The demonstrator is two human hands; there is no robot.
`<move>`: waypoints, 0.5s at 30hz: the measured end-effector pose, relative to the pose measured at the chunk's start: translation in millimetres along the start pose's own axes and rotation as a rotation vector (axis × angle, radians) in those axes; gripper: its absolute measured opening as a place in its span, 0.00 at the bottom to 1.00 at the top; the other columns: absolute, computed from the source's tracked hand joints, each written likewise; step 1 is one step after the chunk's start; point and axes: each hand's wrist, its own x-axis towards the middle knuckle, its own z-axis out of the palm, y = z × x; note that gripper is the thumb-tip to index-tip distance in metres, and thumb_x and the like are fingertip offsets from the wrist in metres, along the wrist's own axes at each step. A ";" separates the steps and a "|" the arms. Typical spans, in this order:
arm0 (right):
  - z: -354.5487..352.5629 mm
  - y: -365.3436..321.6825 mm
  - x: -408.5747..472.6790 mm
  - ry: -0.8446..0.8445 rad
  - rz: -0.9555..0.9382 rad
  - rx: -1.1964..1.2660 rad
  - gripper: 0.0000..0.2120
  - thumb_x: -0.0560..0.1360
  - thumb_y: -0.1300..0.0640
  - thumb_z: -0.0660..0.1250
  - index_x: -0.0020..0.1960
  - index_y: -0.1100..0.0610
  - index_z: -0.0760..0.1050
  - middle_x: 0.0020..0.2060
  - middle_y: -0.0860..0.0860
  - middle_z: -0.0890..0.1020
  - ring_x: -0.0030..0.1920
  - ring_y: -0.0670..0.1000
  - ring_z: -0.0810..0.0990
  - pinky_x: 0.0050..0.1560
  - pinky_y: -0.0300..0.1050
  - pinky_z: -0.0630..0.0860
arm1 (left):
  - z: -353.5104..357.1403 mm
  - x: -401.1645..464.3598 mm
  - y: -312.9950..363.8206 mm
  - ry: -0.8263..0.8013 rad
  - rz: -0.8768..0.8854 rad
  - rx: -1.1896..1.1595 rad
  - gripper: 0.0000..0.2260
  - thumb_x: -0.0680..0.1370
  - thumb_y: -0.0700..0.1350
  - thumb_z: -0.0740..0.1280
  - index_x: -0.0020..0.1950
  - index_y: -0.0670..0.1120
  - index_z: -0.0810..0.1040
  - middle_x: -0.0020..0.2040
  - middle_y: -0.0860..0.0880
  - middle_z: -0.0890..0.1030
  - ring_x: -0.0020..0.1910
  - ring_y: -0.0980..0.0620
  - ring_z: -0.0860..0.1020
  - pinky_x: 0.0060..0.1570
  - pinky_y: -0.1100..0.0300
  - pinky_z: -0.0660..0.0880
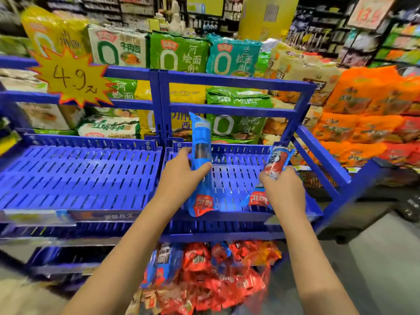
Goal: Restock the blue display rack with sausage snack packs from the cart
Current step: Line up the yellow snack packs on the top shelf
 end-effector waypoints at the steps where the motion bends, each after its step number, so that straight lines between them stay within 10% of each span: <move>1: -2.8 -0.8 -1.1 0.006 -0.029 0.053 0.20 0.73 0.50 0.67 0.57 0.62 0.69 0.51 0.59 0.79 0.49 0.61 0.77 0.42 0.50 0.71 | -5.2 -3.8 1.5 0.023 0.014 -0.045 0.23 0.75 0.54 0.68 0.67 0.49 0.69 0.52 0.51 0.77 0.47 0.52 0.75 0.38 0.63 0.70; 10: -5.1 -50.0 -52.5 -0.341 -0.335 0.565 0.25 0.69 0.51 0.73 0.64 0.55 0.72 0.51 0.50 0.81 0.48 0.49 0.80 0.49 0.45 0.77 | -75.7 -86.2 -26.1 0.278 -0.075 -0.384 0.23 0.67 0.56 0.71 0.61 0.52 0.73 0.49 0.52 0.81 0.41 0.55 0.79 0.40 0.63 0.76; 15: 33.2 -81.1 -119.6 -0.676 -0.450 0.639 0.36 0.60 0.37 0.69 0.66 0.48 0.70 0.53 0.53 0.80 0.49 0.55 0.82 0.51 0.55 0.79 | -118.8 -170.3 -75.9 0.497 -0.188 -0.446 0.11 0.75 0.41 0.69 0.54 0.53 0.74 0.48 0.53 0.81 0.36 0.66 0.79 0.33 0.74 0.72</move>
